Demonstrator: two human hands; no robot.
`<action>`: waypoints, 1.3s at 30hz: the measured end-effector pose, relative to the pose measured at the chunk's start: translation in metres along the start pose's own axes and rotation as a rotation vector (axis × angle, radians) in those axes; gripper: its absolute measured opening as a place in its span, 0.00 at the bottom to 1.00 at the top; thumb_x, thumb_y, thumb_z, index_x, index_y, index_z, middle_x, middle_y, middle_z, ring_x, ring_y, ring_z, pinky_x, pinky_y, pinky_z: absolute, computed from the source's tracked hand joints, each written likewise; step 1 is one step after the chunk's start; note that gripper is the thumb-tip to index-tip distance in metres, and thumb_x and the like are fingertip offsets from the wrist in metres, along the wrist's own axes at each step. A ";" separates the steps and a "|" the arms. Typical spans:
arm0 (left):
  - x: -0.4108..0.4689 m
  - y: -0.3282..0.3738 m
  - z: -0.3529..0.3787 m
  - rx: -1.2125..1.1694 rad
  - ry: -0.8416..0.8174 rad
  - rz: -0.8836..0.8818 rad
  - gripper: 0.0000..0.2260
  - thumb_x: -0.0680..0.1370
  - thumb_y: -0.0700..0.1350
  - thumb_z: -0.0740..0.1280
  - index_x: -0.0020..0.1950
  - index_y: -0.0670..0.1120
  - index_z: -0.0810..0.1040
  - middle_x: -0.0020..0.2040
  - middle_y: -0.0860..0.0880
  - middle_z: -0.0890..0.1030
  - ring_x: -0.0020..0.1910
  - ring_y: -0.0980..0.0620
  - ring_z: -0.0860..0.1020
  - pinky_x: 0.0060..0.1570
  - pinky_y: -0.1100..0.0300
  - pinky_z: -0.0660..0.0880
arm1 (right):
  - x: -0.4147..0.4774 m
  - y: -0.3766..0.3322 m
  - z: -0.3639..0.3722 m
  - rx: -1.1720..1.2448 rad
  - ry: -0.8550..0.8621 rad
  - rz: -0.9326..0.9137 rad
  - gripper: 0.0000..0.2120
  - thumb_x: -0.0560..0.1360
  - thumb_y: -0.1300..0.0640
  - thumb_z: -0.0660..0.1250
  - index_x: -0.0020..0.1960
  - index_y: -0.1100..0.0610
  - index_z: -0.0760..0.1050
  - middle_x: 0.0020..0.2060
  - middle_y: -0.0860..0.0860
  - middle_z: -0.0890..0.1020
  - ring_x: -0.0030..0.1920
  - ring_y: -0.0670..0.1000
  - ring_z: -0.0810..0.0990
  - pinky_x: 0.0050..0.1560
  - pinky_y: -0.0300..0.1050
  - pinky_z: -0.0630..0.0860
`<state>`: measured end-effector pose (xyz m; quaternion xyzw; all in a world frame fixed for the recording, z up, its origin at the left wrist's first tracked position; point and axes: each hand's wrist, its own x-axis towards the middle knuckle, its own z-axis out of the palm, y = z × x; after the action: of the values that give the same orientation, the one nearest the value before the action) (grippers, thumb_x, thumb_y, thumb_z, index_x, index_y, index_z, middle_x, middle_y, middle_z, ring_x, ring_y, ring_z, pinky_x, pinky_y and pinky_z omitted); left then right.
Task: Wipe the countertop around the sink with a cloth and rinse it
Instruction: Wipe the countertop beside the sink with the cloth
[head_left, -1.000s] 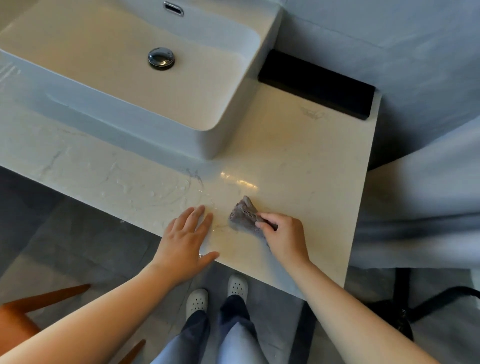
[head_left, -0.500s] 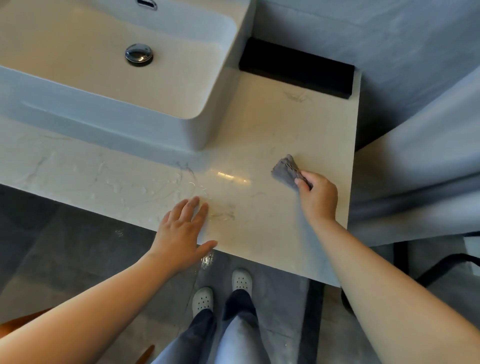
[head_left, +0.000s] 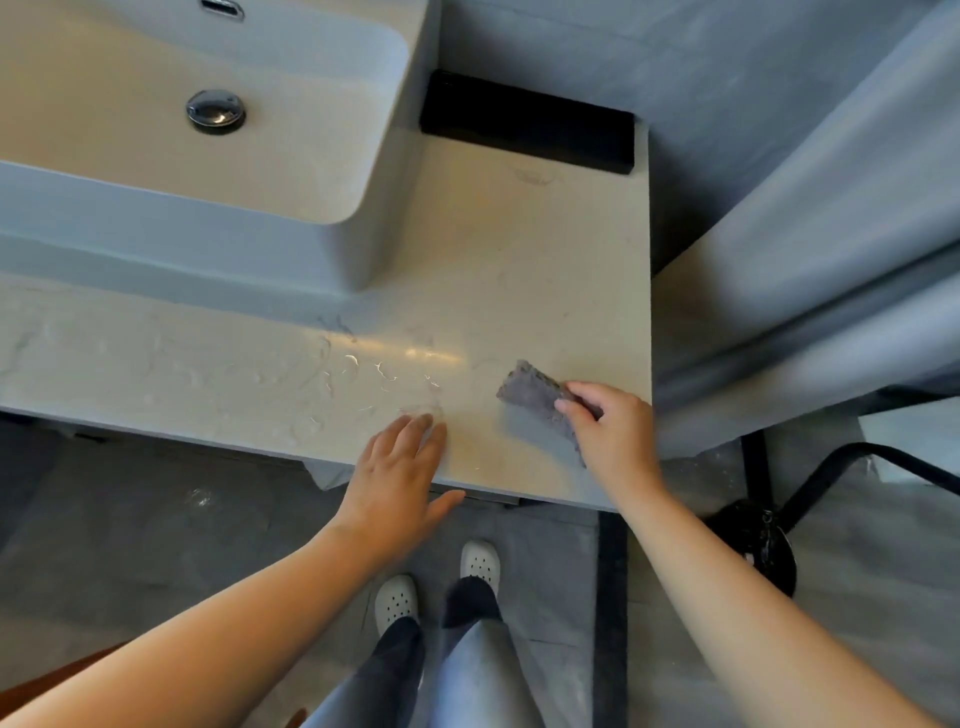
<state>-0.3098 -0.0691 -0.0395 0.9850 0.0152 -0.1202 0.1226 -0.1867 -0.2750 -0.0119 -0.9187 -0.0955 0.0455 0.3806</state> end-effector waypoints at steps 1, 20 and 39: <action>0.001 0.002 0.002 0.020 0.003 -0.015 0.33 0.71 0.62 0.67 0.70 0.43 0.68 0.69 0.42 0.70 0.68 0.39 0.68 0.65 0.46 0.66 | 0.002 -0.002 -0.010 0.029 0.072 -0.006 0.09 0.73 0.62 0.70 0.53 0.59 0.83 0.40 0.45 0.83 0.42 0.46 0.81 0.42 0.38 0.76; -0.003 0.016 0.037 0.186 0.057 -0.075 0.40 0.74 0.69 0.49 0.76 0.41 0.57 0.75 0.39 0.59 0.74 0.37 0.57 0.70 0.42 0.51 | 0.037 0.094 -0.014 -0.080 0.160 -0.039 0.10 0.73 0.63 0.69 0.53 0.61 0.81 0.49 0.55 0.84 0.49 0.55 0.81 0.48 0.46 0.77; -0.003 0.022 0.041 0.241 0.014 -0.138 0.43 0.73 0.72 0.46 0.77 0.42 0.52 0.76 0.39 0.54 0.75 0.37 0.52 0.73 0.43 0.50 | -0.084 0.088 -0.025 -0.031 -0.016 -0.012 0.10 0.74 0.62 0.70 0.54 0.56 0.82 0.48 0.46 0.83 0.49 0.47 0.79 0.48 0.40 0.75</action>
<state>-0.3204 -0.1008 -0.0718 0.9901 0.0692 -0.1222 -0.0054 -0.2529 -0.3707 -0.0555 -0.9236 -0.1047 0.0489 0.3656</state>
